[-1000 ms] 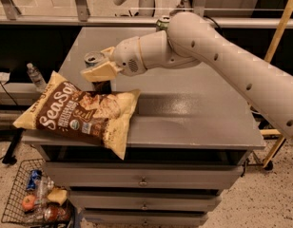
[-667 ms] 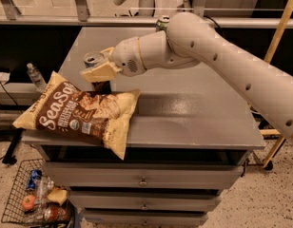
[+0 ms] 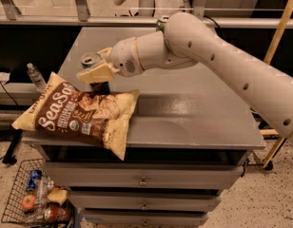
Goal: Move redbull can near brown chip bag
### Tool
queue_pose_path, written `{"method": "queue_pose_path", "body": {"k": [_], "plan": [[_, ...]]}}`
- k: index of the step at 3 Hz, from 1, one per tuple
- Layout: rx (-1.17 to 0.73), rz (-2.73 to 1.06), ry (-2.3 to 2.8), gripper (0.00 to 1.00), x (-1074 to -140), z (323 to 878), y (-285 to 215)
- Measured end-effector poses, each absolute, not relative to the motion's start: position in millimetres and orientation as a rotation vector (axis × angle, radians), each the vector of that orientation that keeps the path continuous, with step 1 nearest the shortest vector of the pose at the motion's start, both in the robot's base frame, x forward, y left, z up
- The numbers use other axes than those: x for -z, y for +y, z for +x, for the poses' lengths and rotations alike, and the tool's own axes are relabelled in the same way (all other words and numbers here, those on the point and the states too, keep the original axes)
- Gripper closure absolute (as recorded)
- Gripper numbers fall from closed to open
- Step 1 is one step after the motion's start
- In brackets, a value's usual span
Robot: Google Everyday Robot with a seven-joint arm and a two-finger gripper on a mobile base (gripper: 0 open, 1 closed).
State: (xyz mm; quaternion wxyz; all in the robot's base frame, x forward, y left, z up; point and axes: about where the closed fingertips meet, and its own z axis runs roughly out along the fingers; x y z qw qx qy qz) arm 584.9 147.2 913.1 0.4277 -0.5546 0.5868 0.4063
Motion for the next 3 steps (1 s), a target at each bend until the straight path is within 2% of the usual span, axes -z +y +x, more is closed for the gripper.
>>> {"method": "queue_pose_path", "body": {"k": [1, 3], "plan": [[-1.018, -1.389, 1.463, 0.04, -913.0, 583.6, 149.7], [-0.987, -1.406, 1.477, 0.00, -918.5, 578.3, 138.8]]}}
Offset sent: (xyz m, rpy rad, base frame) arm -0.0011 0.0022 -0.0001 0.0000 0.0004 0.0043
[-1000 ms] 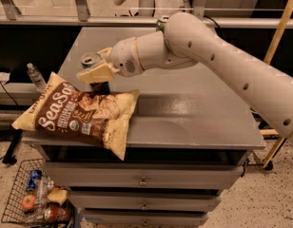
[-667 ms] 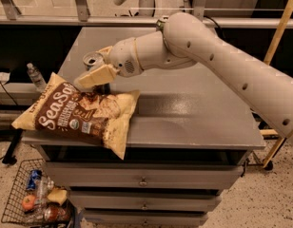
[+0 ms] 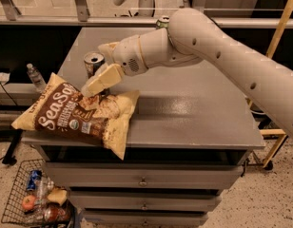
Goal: Move redbull can near brown chip bag
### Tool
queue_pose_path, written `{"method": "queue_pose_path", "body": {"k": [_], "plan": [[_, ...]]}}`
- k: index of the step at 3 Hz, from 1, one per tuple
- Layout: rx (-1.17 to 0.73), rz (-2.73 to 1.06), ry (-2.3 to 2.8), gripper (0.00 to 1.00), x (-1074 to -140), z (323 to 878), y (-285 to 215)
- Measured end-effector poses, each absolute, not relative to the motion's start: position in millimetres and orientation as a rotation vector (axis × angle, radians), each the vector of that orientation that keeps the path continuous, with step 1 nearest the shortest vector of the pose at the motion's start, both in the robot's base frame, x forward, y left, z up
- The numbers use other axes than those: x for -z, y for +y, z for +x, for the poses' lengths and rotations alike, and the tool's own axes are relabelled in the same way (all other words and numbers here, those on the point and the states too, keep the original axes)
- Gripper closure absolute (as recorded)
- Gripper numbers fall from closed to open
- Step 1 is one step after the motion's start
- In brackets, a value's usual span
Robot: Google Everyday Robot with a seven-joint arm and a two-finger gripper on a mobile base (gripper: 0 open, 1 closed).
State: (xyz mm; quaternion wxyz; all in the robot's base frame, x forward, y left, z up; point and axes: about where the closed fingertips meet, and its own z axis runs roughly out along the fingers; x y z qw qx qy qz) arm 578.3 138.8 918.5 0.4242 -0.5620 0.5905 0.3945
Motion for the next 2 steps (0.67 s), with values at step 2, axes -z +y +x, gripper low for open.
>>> {"method": "queue_pose_path", "body": {"k": [2], "plan": [[-0.878, -1.362, 1.528, 0.00, -937.1, 558.3, 87.0]]}}
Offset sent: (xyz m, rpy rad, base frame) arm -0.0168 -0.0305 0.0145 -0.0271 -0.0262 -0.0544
